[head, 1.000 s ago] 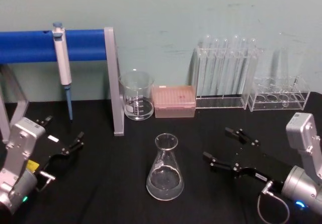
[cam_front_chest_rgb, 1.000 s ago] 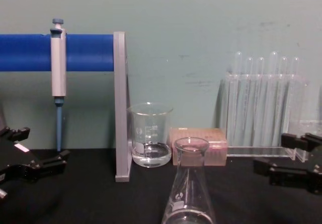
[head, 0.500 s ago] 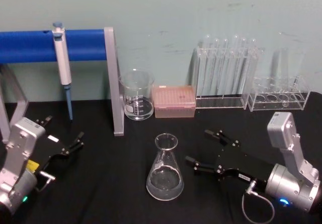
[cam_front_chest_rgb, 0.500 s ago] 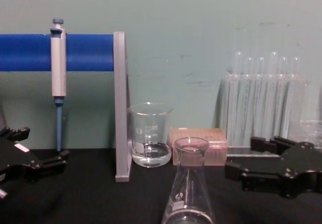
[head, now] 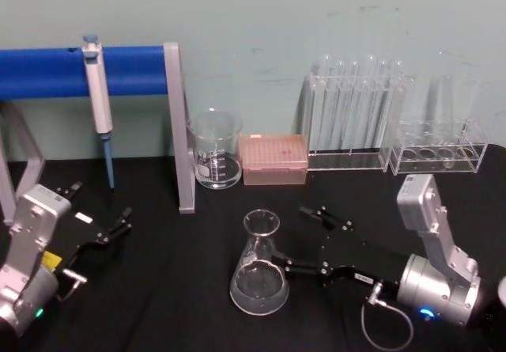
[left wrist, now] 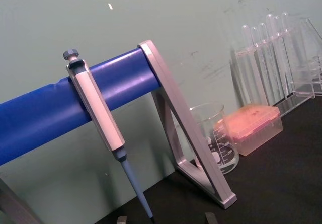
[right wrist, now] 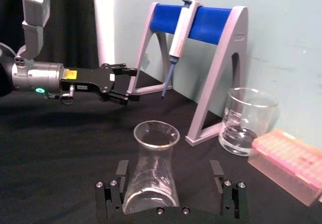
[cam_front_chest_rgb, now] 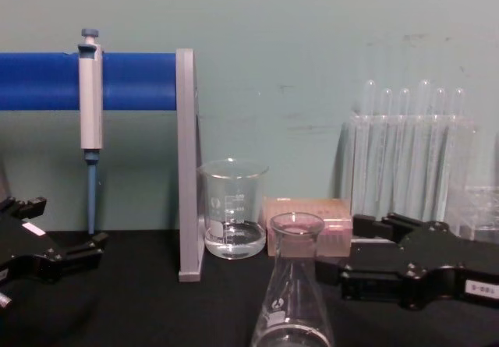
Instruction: Grasp the erlenmeyer flask with one hand, shake it three times, then place it back.
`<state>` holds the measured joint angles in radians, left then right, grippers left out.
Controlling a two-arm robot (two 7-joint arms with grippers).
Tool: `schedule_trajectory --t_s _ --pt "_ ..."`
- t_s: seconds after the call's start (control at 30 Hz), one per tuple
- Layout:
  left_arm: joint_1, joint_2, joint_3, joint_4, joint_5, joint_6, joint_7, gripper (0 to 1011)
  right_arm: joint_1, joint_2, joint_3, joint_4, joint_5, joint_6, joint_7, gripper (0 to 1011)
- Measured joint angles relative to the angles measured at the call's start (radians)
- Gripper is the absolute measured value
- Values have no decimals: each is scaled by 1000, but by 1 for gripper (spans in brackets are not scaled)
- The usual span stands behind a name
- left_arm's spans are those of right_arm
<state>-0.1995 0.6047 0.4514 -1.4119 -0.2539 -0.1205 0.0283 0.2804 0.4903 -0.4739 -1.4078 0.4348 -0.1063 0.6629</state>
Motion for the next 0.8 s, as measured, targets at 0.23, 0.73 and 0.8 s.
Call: schedule_trajectory --t_s 0.23,0.73,0.8 --pt "0 0 0 0 0 0 0 1000 23 -16 -21 25 4 -3 15 1003" --pt "0 0 0 0 0 0 0 1001 86 -61 -64 95 10 -11 39 1003" --pt "0 0 0 0 0 0 0 1001 94 -67 -69 104 9 -11 40 1003"
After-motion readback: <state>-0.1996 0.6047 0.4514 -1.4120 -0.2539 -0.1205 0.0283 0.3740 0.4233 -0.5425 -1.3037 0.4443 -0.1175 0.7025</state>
